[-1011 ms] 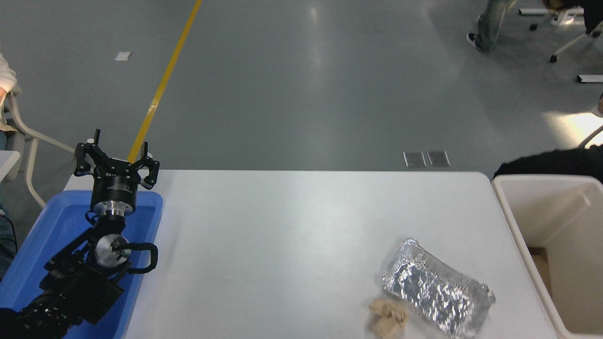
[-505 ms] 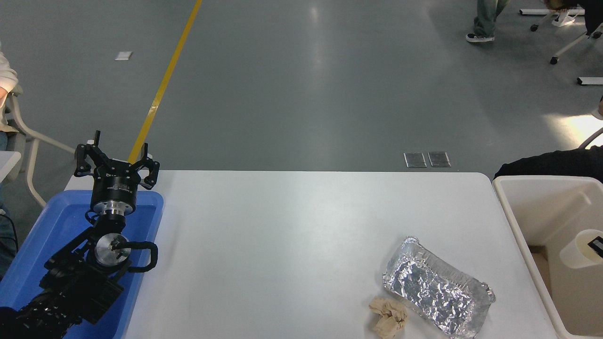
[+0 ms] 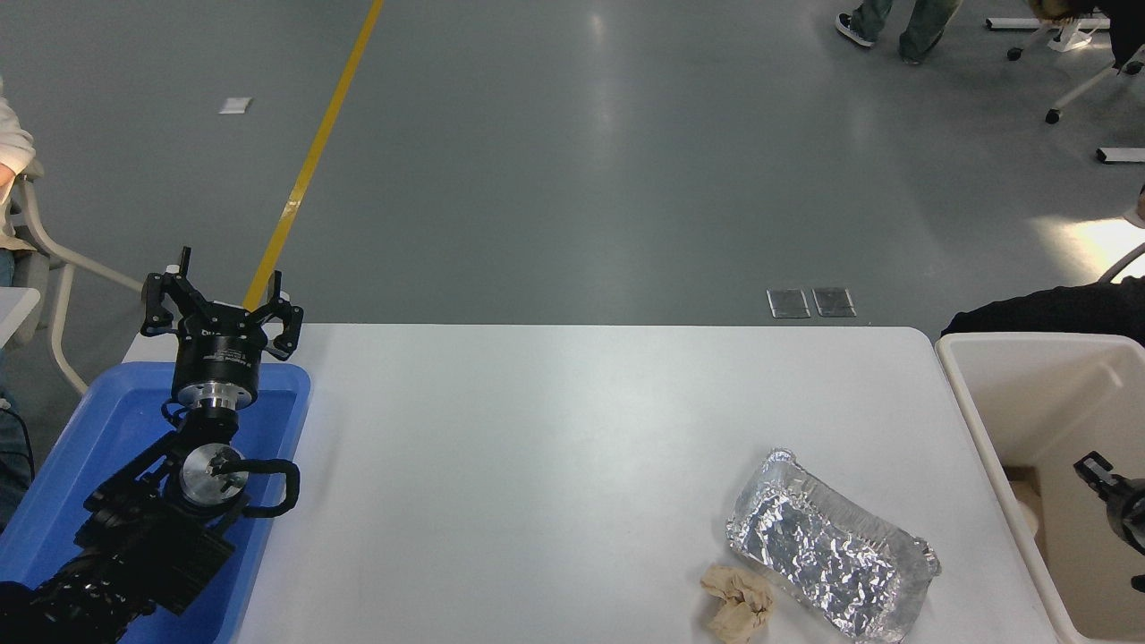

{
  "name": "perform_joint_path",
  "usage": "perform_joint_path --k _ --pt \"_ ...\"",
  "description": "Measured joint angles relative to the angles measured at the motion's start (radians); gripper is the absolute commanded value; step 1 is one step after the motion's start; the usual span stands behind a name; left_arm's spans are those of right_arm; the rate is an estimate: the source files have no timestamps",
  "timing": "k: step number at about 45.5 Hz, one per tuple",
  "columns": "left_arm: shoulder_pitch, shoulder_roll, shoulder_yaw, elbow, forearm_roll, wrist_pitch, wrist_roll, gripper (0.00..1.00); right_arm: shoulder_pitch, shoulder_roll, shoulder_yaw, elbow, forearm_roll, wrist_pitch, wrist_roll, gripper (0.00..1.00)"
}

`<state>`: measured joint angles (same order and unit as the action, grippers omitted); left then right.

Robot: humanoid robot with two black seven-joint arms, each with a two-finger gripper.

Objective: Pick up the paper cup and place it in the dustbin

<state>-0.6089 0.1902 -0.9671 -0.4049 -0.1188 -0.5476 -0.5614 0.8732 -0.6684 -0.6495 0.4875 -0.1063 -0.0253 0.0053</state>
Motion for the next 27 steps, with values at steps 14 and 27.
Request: perform_joint_path --k 14,27 --pt "0.001 0.000 0.001 0.000 0.001 -0.002 0.001 0.99 0.494 -0.154 -0.215 0.373 -0.295 0.052 0.000 1.00" --pt "0.001 0.000 0.001 0.000 0.001 -0.002 0.001 0.99 1.005 -0.086 -0.343 0.800 -0.357 0.369 -0.004 1.00"
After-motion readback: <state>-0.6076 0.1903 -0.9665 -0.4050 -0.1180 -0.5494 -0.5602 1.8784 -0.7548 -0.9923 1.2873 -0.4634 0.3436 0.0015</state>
